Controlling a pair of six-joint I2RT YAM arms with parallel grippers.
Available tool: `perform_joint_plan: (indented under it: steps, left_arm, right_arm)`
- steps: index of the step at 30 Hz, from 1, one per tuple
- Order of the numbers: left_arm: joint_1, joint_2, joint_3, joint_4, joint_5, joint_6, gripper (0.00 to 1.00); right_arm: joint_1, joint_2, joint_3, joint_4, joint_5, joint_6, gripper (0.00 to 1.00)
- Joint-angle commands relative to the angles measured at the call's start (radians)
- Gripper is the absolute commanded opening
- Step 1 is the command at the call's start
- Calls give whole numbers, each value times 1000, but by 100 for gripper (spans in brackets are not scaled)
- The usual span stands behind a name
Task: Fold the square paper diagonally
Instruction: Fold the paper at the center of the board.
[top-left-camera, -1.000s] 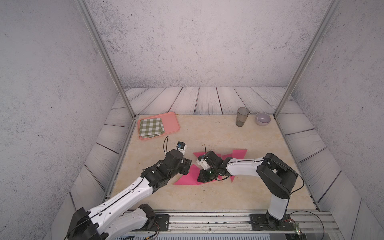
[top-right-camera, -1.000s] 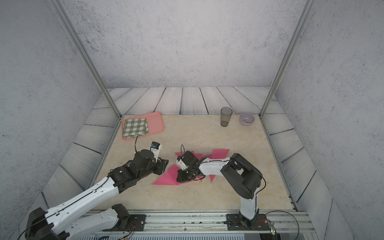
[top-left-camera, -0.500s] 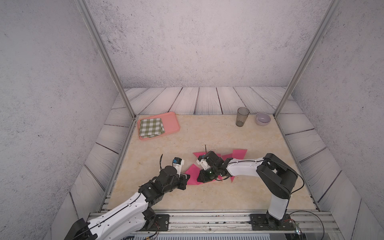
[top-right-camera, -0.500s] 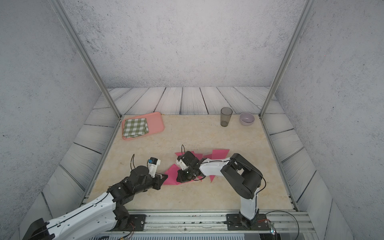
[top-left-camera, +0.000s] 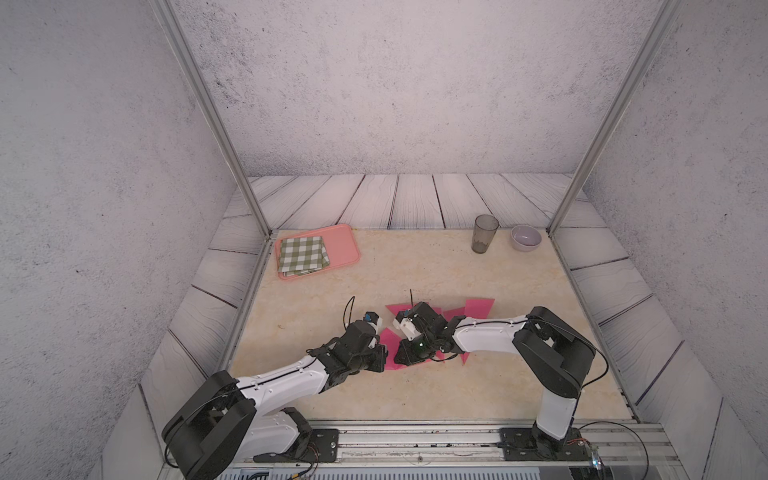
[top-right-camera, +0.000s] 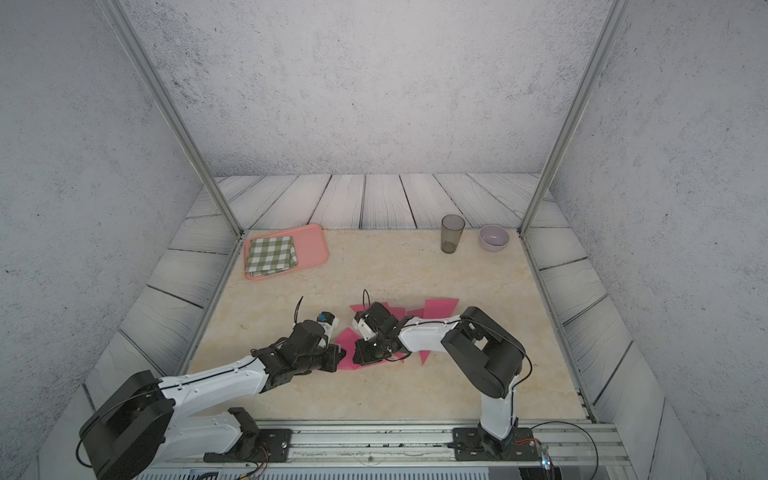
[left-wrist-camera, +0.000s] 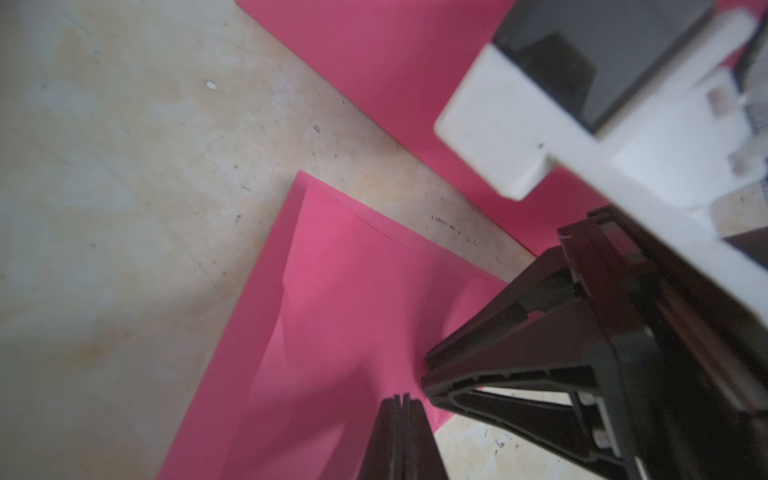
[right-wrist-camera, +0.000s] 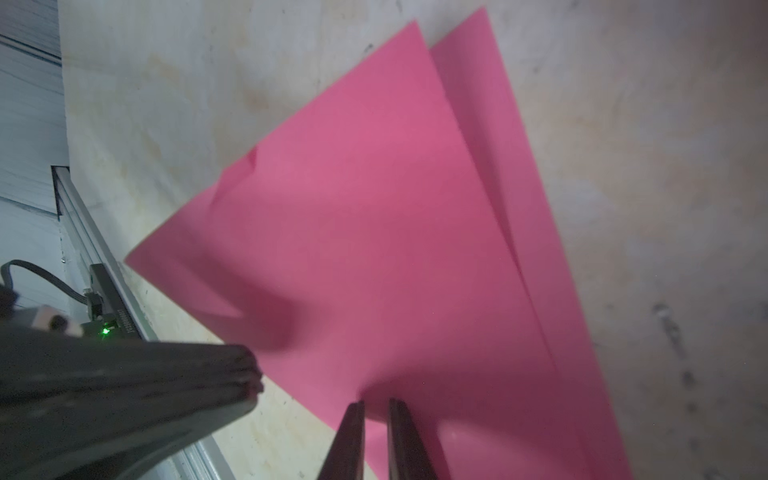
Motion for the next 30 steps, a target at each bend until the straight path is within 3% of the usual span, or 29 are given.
perform_joint_plan:
  steps: [1,16,30]
  left_arm:
    - [2,29,-5,9,-16,9,0]
    - [2,94,-39,-56,-192,39,0]
    - [3,170,-37,-77,-281,-2,0]
  right_arm:
    - [-6,22,-10,-86,76,7,16]
    - [-6,-28,-14,-196,149,22,16]
    - [-32,-115,-77,-310,208,19,16]
